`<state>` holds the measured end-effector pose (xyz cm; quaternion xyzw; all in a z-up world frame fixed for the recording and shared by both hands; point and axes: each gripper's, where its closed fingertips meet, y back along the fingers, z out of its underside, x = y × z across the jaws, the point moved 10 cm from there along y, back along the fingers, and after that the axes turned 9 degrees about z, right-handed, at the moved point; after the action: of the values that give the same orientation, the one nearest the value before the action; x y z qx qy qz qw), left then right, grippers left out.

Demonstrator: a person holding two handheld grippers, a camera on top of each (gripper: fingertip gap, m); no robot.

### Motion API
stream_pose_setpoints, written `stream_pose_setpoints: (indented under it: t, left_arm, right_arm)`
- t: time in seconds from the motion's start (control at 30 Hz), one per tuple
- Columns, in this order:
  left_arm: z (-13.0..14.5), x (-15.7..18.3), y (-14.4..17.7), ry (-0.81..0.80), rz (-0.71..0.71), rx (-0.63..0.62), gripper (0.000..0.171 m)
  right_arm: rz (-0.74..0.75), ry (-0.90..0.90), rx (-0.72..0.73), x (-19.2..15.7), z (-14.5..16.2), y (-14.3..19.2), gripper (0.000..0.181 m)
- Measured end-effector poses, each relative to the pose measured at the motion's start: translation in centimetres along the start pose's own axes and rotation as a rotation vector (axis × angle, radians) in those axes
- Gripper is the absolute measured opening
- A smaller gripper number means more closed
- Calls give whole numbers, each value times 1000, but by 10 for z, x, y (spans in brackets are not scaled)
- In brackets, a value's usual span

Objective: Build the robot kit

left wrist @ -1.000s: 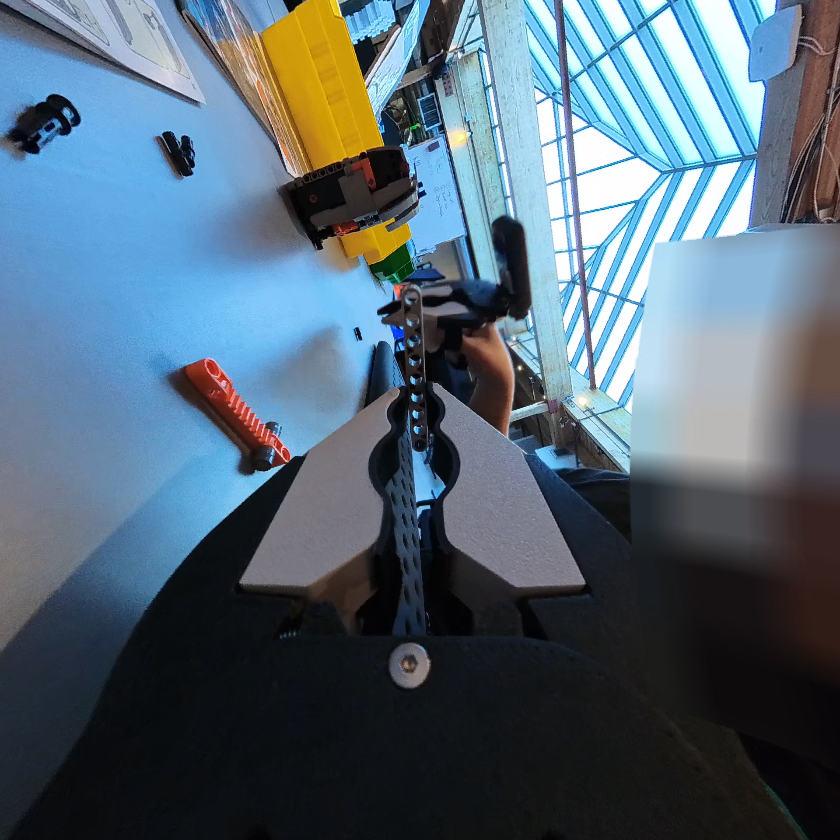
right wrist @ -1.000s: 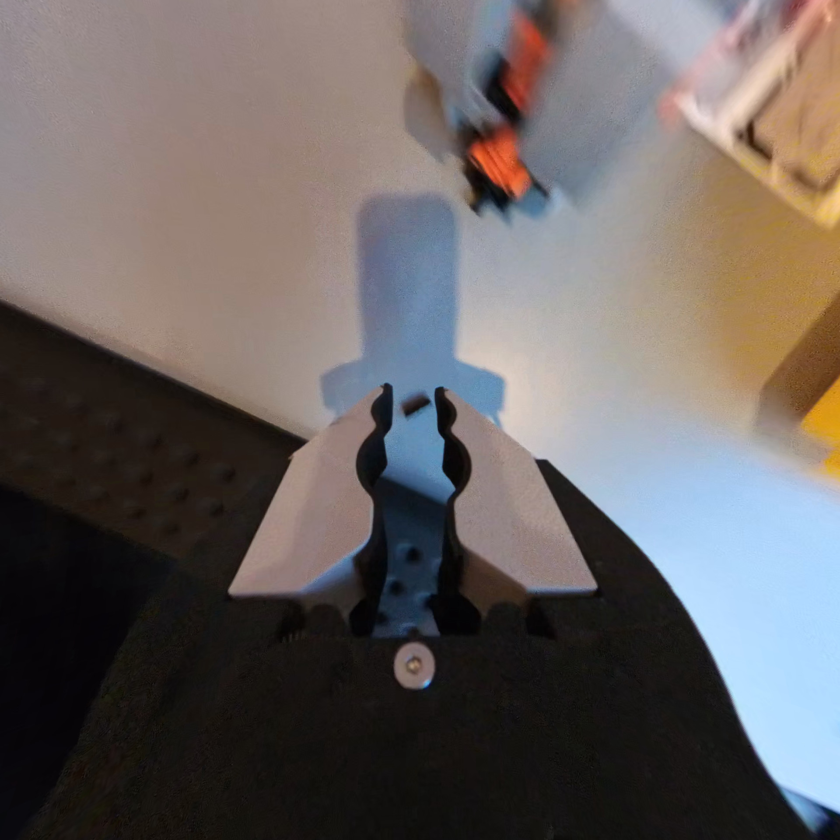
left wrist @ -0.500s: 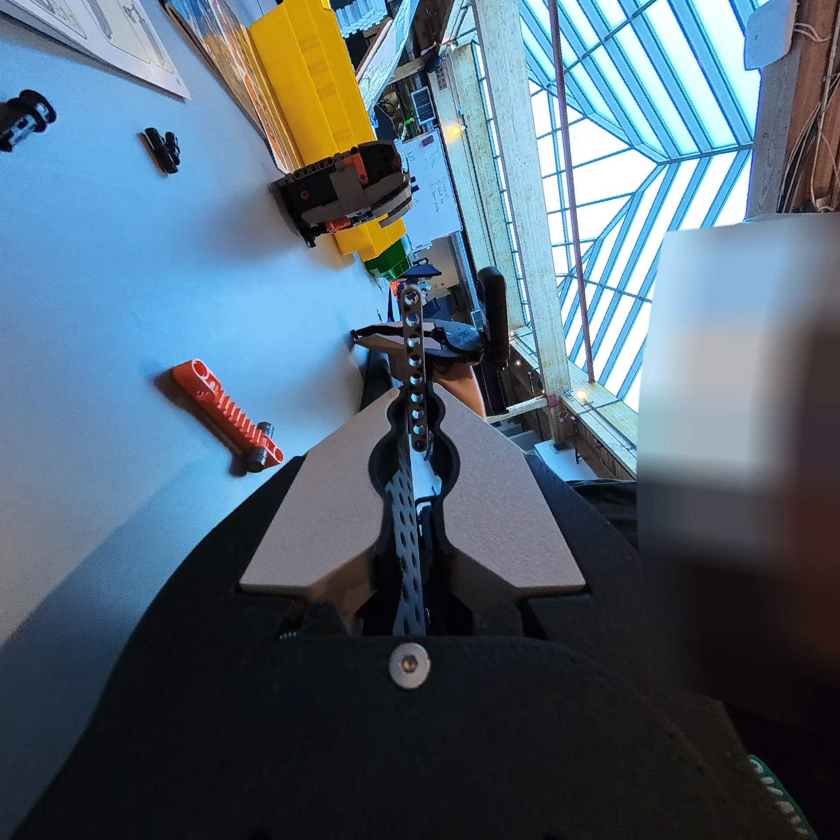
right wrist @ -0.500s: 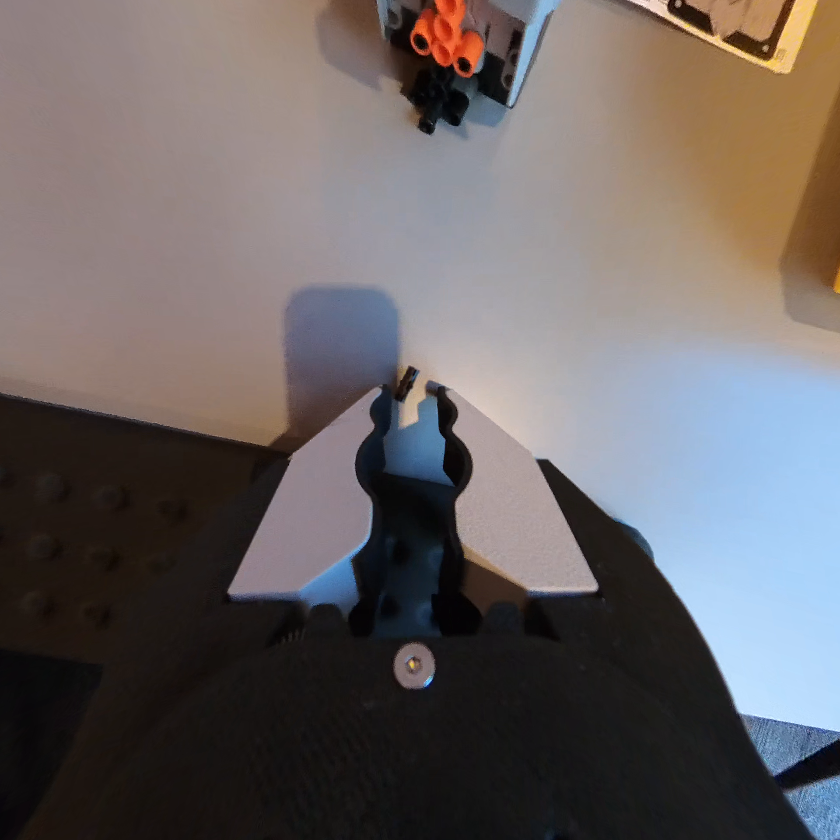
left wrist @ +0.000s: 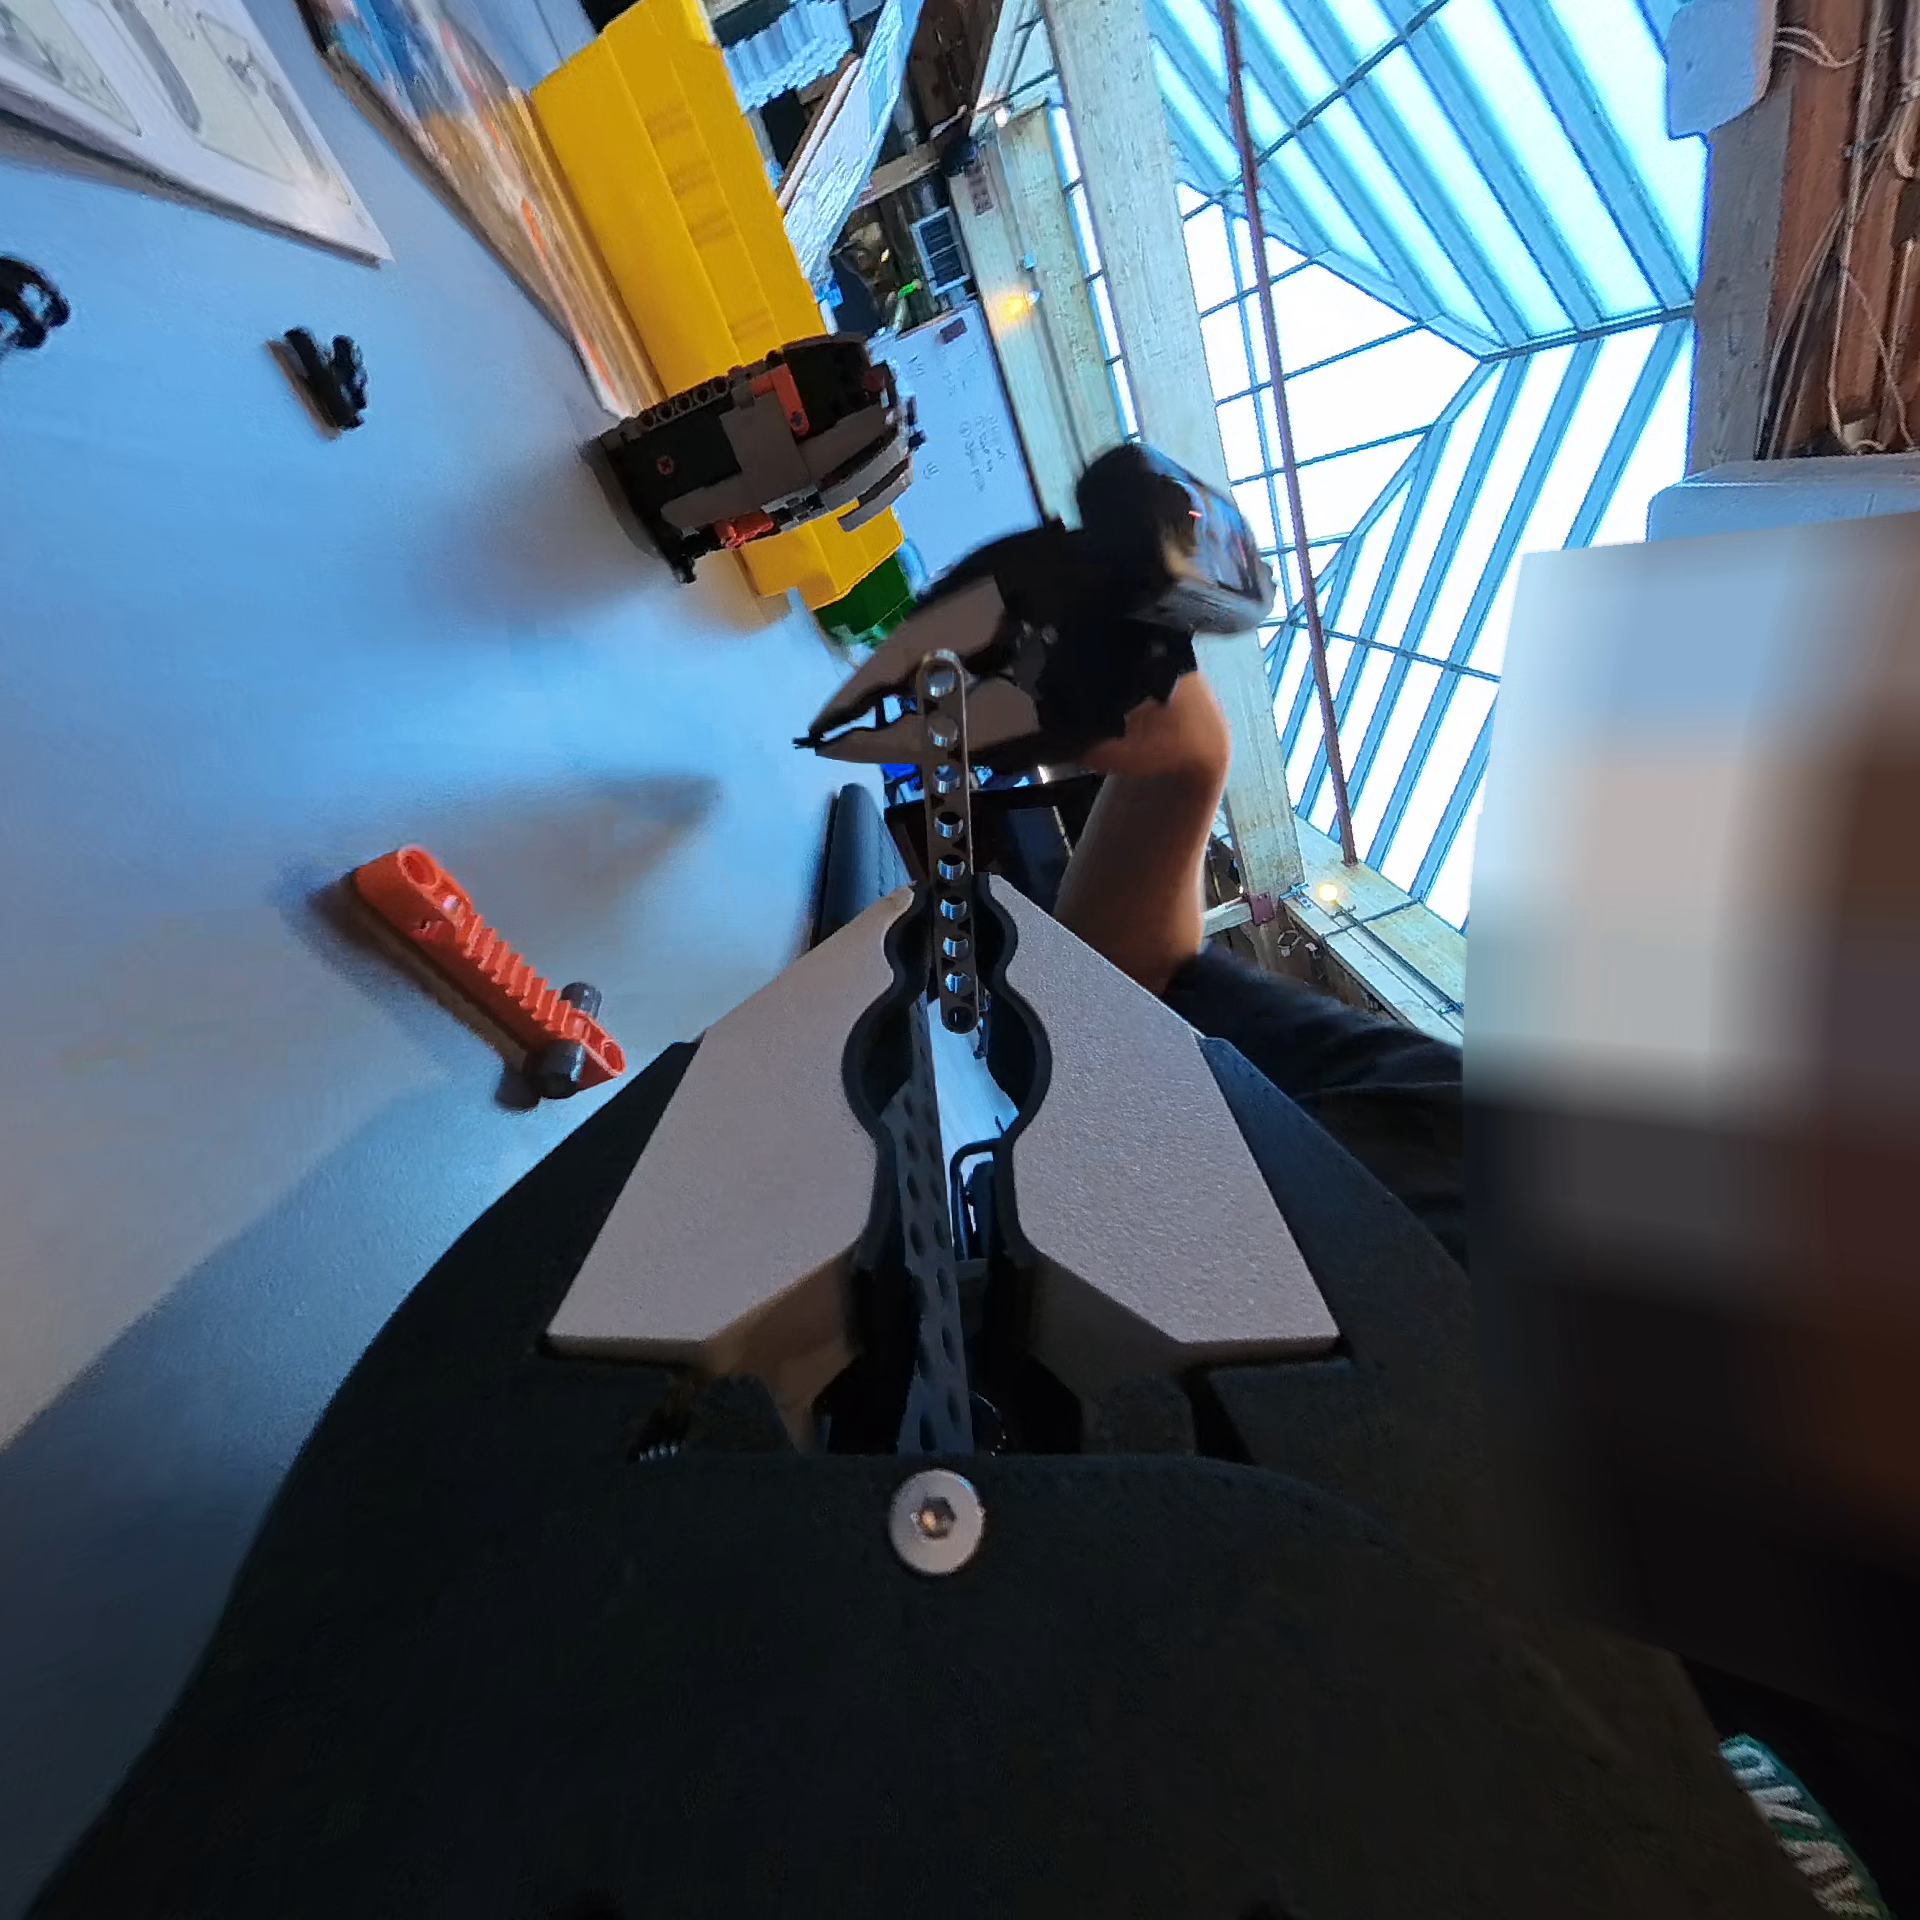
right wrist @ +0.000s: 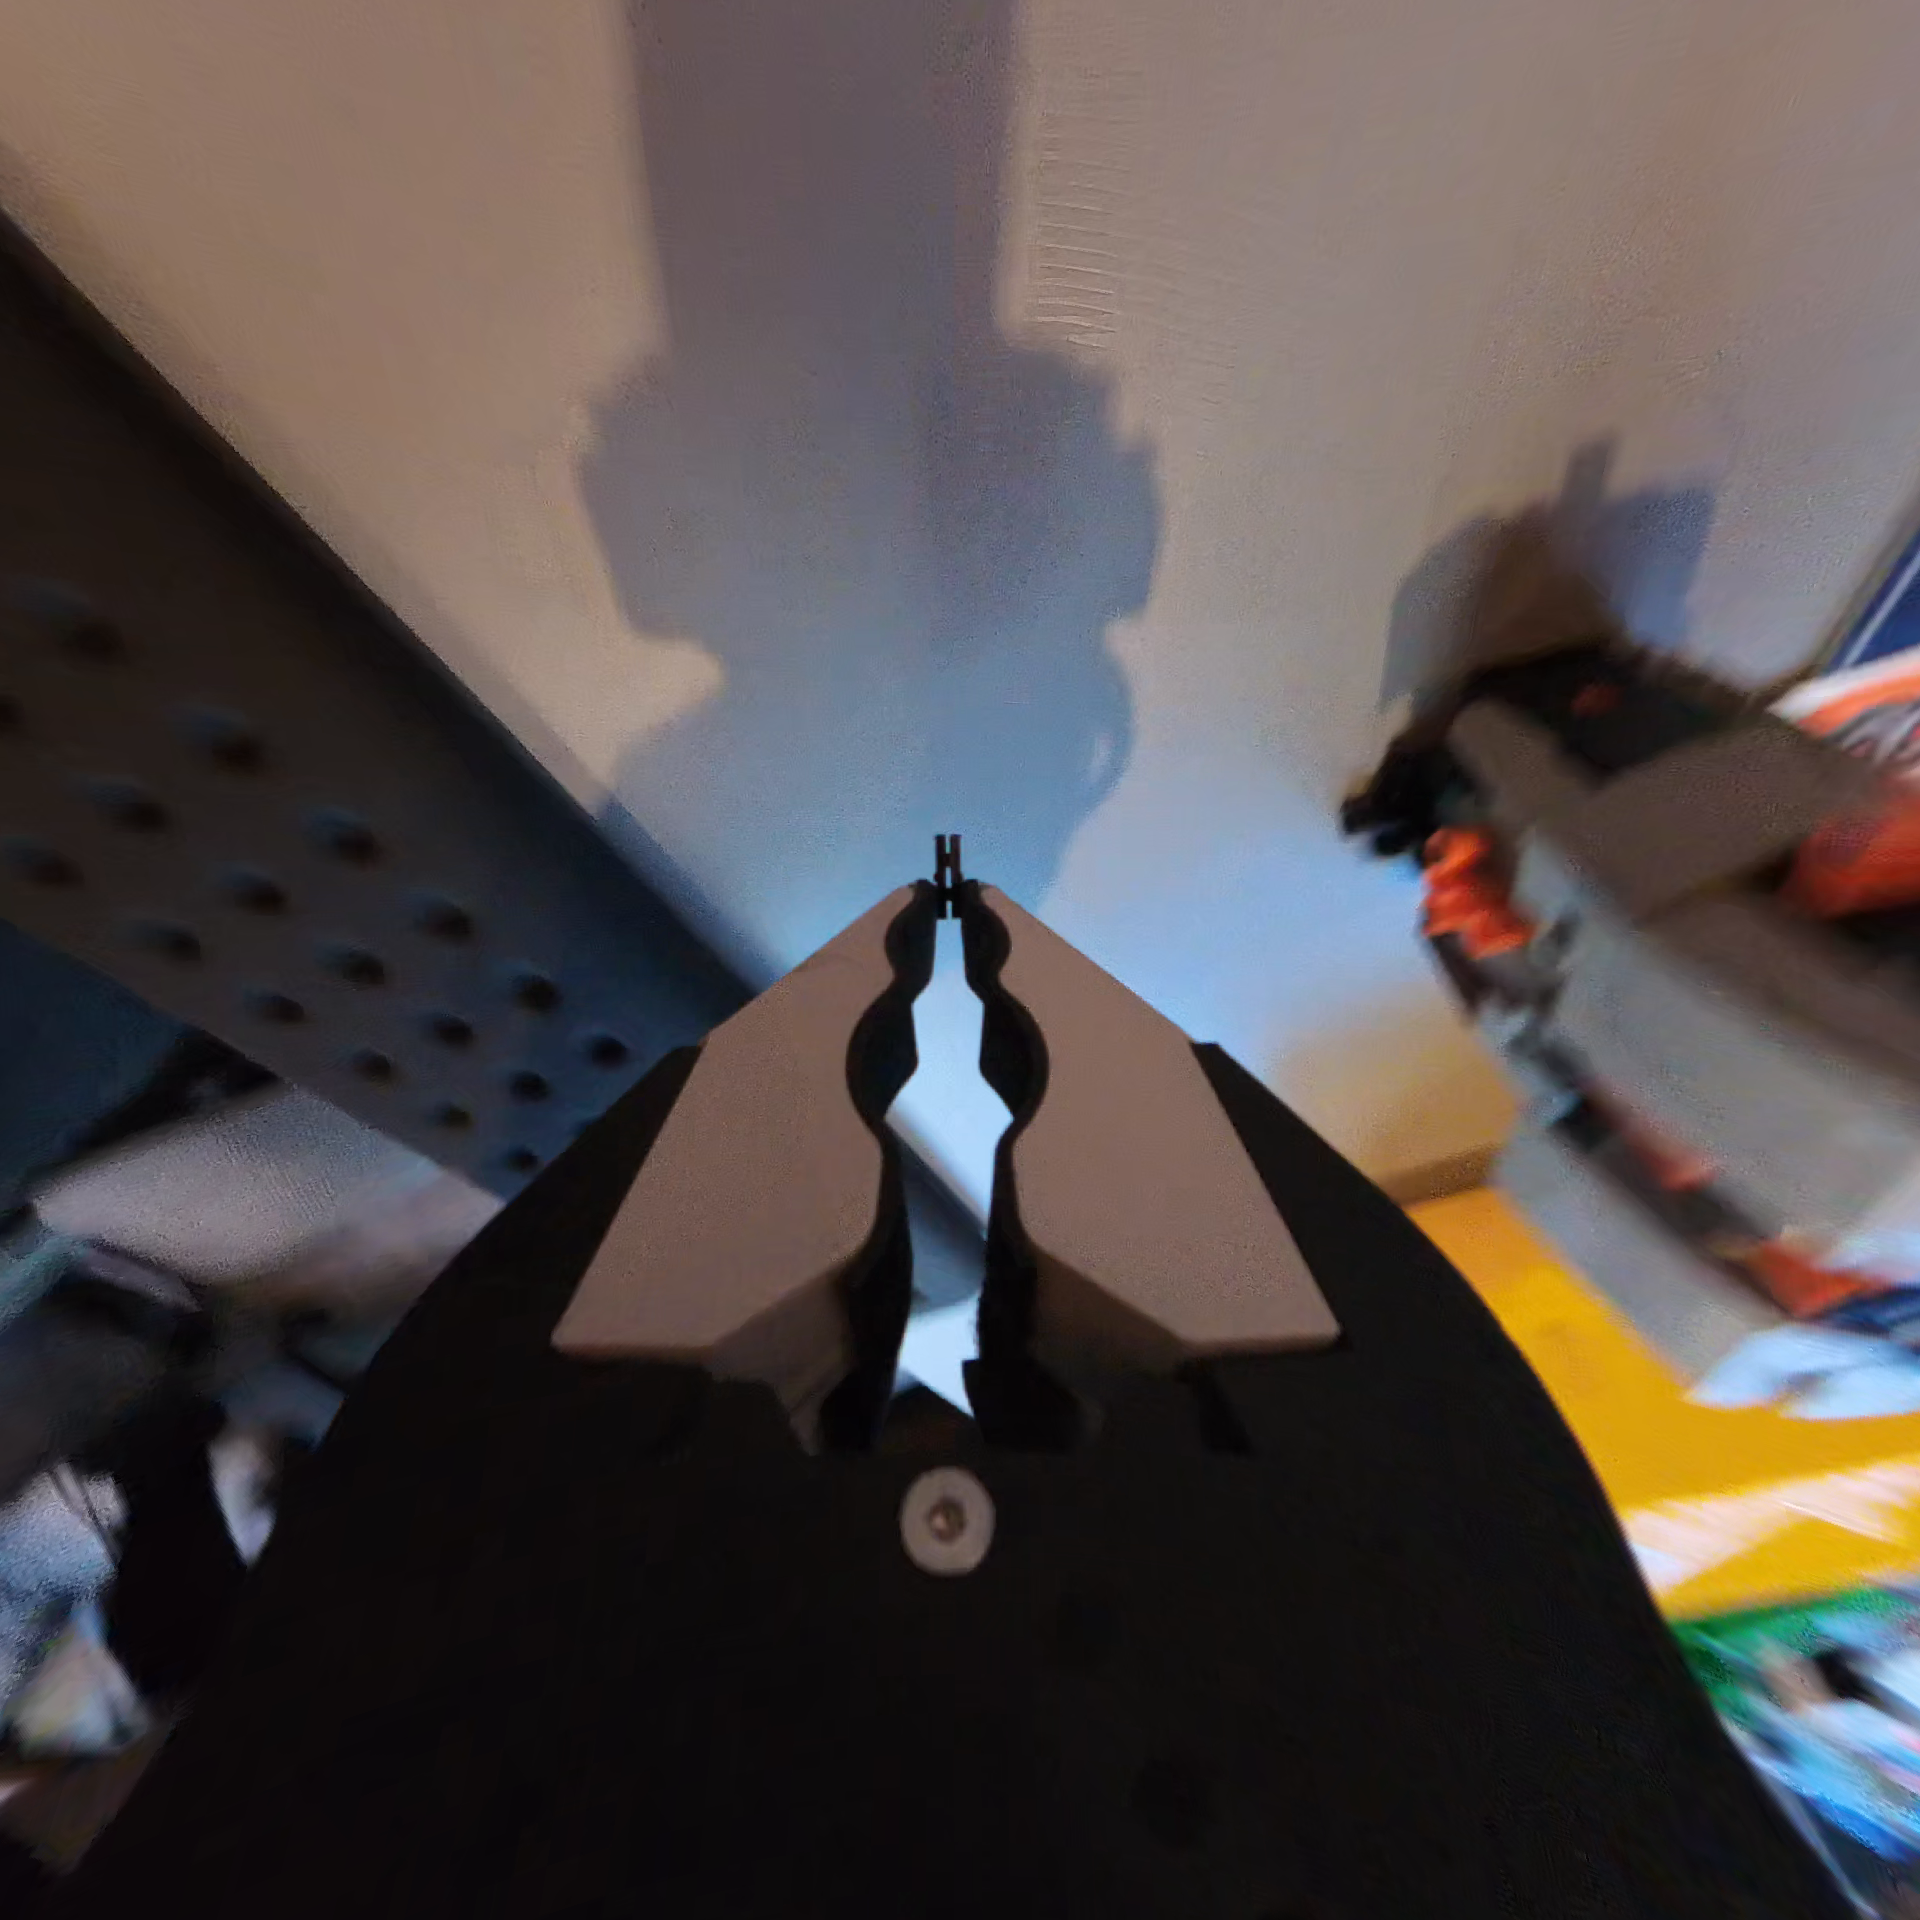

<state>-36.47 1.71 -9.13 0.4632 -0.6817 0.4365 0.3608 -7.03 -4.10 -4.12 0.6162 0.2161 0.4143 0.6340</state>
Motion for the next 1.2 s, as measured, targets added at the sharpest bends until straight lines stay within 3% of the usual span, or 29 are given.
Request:
stream_pose_setpoints:
  t: [0.17, 0.47, 1.2]
  left_arm:
    - [-1, 6, 4, -45, 56, 36, 3]
    - [-4, 11, 7, -88, 93, 81, 3]
    - [-4, 10, 9, -78, 99, 91, 3]
  right_arm:
    - [5, 297, -335, 0, -54, 2, 2]
    - [66, 483, -602, -9, -67, -18, 2]
    - [64, 508, -657, -20, -74, -41, 3]
